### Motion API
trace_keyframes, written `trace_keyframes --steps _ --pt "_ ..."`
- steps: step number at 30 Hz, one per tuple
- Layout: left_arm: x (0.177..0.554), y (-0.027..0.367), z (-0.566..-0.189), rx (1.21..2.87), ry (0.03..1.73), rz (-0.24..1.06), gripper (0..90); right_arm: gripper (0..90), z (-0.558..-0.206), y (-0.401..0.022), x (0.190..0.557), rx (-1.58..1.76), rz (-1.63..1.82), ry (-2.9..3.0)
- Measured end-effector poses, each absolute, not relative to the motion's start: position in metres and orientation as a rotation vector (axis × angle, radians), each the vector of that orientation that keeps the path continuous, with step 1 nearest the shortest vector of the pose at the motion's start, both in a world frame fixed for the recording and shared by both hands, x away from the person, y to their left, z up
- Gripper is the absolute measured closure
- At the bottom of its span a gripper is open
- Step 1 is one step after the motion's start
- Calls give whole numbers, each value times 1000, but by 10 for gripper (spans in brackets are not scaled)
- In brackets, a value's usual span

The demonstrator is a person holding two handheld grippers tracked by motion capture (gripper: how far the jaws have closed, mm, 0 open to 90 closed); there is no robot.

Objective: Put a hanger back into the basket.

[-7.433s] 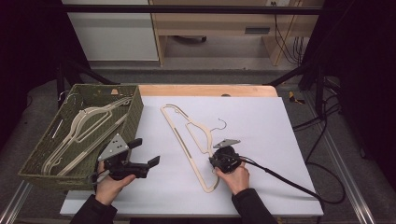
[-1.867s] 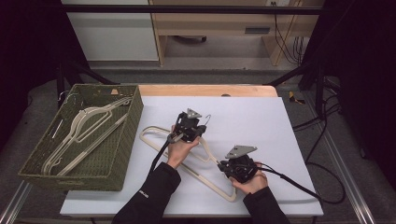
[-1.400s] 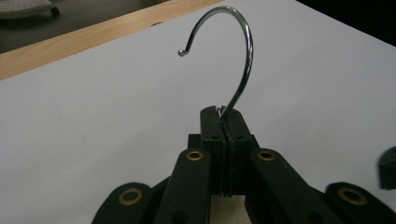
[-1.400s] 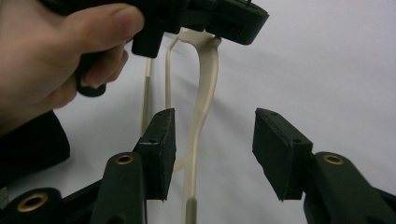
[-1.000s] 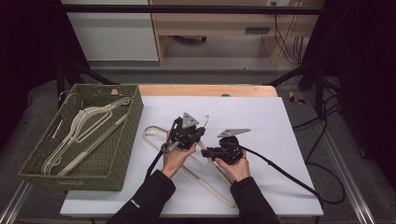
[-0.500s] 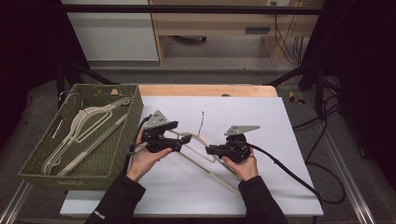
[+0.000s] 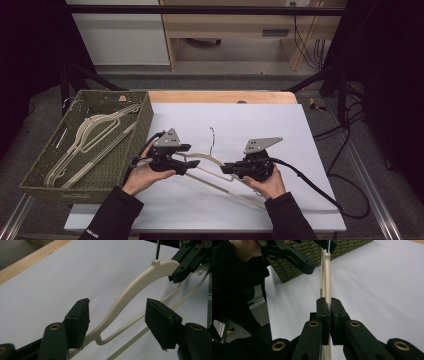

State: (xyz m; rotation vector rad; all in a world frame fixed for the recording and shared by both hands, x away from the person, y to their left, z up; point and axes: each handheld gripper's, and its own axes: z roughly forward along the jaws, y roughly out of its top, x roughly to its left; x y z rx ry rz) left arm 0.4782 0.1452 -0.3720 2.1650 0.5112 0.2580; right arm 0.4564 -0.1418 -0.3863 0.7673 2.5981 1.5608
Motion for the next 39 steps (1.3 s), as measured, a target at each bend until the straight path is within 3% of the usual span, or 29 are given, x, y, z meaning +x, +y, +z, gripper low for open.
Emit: trace_keyframes --steps 6,9,16,21,24,28,39 --pt "479 140 -377 2239 452 218 517 876 -387 -141 454 722 1571 2620" --pt "480 141 -375 2261 439 208 649 875 -387 -141 453 706 1554 2642" --pt "474 139 -373 2308 435 244 697 859 -388 -141 454 700 1540 2649" --pt "468 138 -371 2298 451 206 787 775 -388 -142 455 728 1459 2530" --pt "464 138 -369 2260 460 192 816 648 -387 -142 456 745 1467 2467" --pt "458 137 -367 2203 466 144 865 550 -383 -146 457 774 1463 2361" --pt "444 150 -333 2085 578 336 866 255 -366 -179 447 890 1540 2134"
